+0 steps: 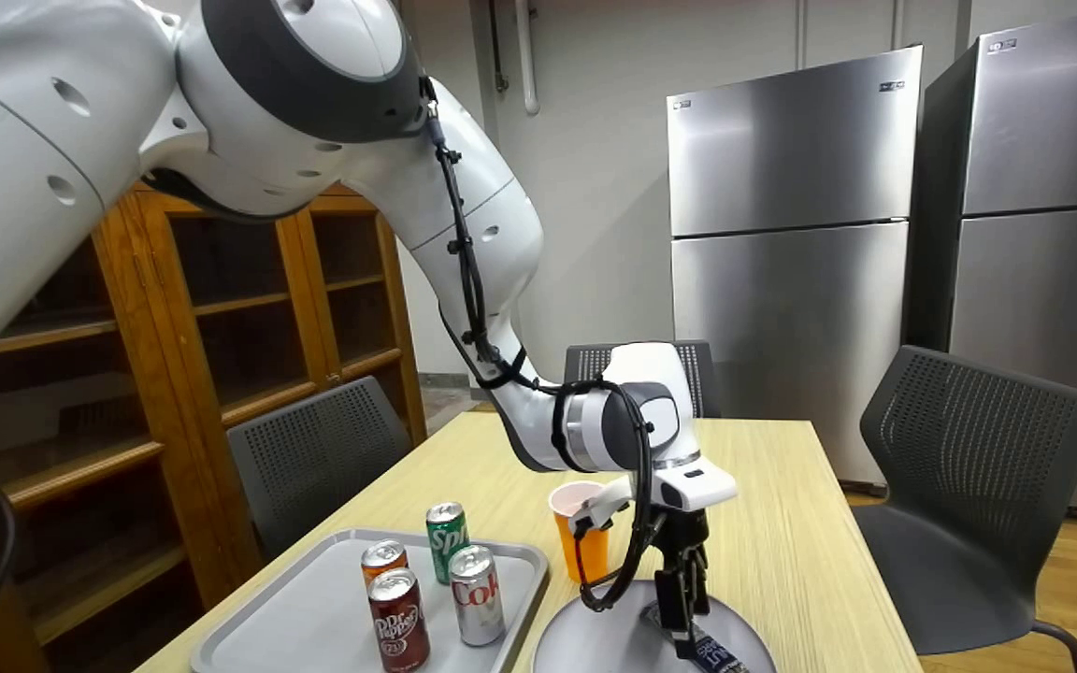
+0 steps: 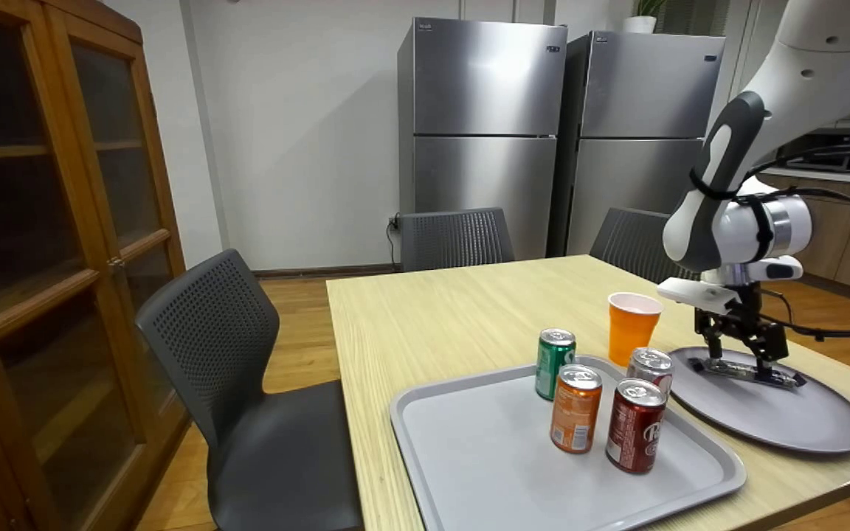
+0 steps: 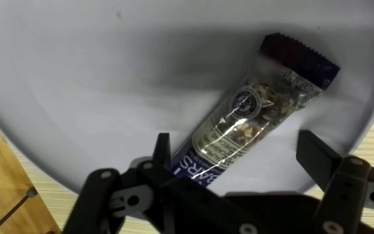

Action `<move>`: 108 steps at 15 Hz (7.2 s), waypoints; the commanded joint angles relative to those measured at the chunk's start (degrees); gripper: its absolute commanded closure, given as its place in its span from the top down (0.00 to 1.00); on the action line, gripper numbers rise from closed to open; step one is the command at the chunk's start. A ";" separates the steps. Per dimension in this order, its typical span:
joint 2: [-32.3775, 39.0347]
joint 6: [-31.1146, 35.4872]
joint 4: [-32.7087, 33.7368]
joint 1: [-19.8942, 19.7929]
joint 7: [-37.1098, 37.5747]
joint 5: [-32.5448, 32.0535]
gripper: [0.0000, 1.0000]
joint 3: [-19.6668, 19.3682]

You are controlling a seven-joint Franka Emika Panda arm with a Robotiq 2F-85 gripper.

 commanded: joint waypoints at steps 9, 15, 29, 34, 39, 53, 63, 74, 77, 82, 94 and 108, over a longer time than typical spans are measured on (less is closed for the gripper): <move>-0.01 -0.48 0.40 0.33 -0.47 1.37 0.26 -0.23; -3.04 0.23 -1.47 0.81 -1.84 0.24 0.07 -0.99; -5.38 -0.68 4.35 -0.93 -13.46 0.31 0.07 0.03; -2.33 -1.46 9.79 -1.00 -15.56 0.78 0.07 1.08; 3.50 -2.53 17.31 -0.65 -14.95 0.98 0.07 1.80; 12.76 -7.30 31.91 -1.03 -15.08 0.43 0.77 1.43; 0.25 1.78 20.01 -0.34 -25.63 -0.95 1.00 1.37; -19.11 10.50 -2.63 -0.47 -49.09 0.55 1.00 5.99; -23.65 10.77 -8.21 -0.40 -52.90 0.55 1.00 7.23; -30.34 11.76 -16.96 1.64 -54.97 -0.44 1.00 8.11; -39.95 11.75 -28.67 12.06 -45.09 -13.11 1.00 9.56; -39.19 10.82 -30.88 17.84 -31.70 -21.93 1.00 15.29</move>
